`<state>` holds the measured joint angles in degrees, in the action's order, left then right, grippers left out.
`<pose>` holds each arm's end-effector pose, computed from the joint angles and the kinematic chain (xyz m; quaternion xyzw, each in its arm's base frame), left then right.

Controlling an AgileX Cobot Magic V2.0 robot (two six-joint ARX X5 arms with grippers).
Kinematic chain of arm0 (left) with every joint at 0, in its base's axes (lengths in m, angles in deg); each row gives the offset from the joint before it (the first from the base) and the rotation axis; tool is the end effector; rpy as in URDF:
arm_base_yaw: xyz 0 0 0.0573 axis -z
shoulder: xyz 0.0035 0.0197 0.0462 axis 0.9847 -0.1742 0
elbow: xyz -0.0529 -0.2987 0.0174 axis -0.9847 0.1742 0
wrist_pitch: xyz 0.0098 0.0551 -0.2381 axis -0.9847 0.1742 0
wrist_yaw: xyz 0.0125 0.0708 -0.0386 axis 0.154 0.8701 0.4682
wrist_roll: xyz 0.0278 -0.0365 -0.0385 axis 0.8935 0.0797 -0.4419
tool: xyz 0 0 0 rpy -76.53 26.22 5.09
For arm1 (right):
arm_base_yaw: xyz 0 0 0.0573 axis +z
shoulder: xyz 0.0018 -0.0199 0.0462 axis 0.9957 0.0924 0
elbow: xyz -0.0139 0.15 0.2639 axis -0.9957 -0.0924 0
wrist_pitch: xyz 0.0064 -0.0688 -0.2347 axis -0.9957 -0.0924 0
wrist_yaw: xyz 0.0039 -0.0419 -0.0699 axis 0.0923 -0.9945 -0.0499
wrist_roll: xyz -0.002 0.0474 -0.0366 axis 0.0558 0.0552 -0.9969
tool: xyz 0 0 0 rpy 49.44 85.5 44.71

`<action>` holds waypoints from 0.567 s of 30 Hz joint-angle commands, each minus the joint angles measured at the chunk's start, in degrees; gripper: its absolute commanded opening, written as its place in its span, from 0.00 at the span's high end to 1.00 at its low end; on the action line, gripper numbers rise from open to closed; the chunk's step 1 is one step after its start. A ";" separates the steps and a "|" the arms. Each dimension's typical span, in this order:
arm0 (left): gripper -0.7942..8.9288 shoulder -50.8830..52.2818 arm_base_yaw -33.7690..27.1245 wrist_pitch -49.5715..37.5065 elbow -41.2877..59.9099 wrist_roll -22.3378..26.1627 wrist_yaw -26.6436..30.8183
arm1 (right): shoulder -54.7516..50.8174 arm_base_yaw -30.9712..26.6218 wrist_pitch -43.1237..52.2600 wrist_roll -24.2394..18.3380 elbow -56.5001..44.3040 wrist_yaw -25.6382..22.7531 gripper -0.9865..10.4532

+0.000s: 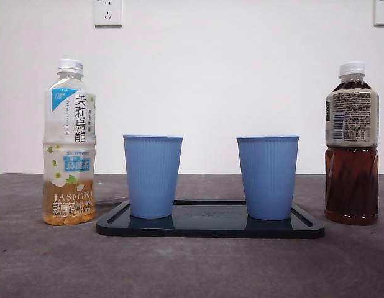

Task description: Pour the drink into the cup

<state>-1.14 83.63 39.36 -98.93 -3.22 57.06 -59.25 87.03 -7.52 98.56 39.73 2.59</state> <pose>0.0516 -0.0053 0.2078 -0.1834 0.0419 -0.0507 0.9808 0.0434 0.0059 0.2113 0.1607 0.0238 0.0703 0.9842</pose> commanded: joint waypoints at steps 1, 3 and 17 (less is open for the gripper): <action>0.91 -1.97 0.17 0.50 -4.83 -1.42 -0.07 | 1.81 0.44 -3.69 1.70 5.66 0.46 0.90; 0.91 -3.91 0.17 3.34 -9.25 -1.33 -0.63 | 3.76 0.52 -7.26 1.68 10.40 2.03 0.90; 0.91 -22.29 1.25 24.83 -38.73 2.73 -23.82 | 21.35 1.64 -25.40 -0.81 38.18 20.39 0.90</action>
<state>-22.54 84.70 63.64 -136.19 -1.82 35.00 -38.68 88.14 -32.77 99.00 76.16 22.15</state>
